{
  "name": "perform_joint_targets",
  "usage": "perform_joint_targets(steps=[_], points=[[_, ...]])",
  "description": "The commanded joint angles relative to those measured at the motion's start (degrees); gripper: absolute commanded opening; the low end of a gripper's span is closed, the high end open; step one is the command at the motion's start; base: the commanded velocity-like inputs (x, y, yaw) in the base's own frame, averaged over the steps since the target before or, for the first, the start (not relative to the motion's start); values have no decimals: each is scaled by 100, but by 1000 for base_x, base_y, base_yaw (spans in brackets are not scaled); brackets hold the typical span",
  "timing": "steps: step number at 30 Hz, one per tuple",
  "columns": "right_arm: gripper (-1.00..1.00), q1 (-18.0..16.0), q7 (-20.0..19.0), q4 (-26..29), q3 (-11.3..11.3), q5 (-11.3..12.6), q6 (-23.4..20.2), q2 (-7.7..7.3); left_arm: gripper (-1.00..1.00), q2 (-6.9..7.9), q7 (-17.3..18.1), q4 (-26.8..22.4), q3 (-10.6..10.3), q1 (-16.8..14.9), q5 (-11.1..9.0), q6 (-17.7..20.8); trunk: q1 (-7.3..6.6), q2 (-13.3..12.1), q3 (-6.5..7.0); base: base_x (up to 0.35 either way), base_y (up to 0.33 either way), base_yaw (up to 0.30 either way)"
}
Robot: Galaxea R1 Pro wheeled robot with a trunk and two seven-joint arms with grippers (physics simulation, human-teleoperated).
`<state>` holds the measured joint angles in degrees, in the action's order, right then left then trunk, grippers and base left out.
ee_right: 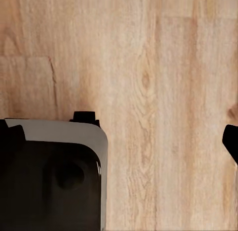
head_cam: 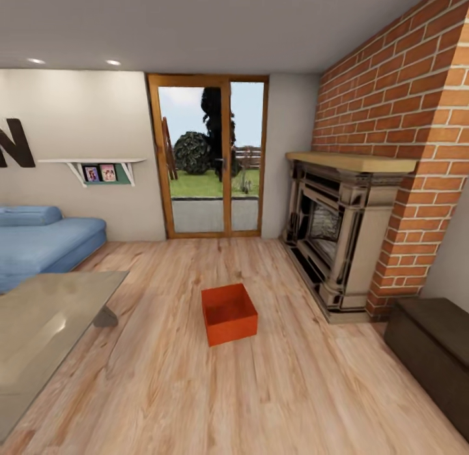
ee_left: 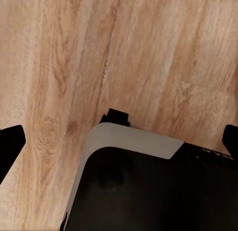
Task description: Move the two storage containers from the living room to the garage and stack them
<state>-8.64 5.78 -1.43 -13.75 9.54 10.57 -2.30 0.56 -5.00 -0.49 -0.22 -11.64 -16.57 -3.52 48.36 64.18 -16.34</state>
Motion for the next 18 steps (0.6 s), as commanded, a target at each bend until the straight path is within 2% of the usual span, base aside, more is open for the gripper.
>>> perform_joint_targets(steps=[1, 18], points=[[100, -6, 2, -15, -49, 57, 31, 1, 100, -2, -10, 5, -5, -5, -22, -18, 4, 4, -7, 315, -124, 278], [100, -6, 2, -15, -51, 53, 33, 1, 100, -3, -10, 5, -5, -5, -13, -18, 4, 4, -7, 294, -197, 278]])
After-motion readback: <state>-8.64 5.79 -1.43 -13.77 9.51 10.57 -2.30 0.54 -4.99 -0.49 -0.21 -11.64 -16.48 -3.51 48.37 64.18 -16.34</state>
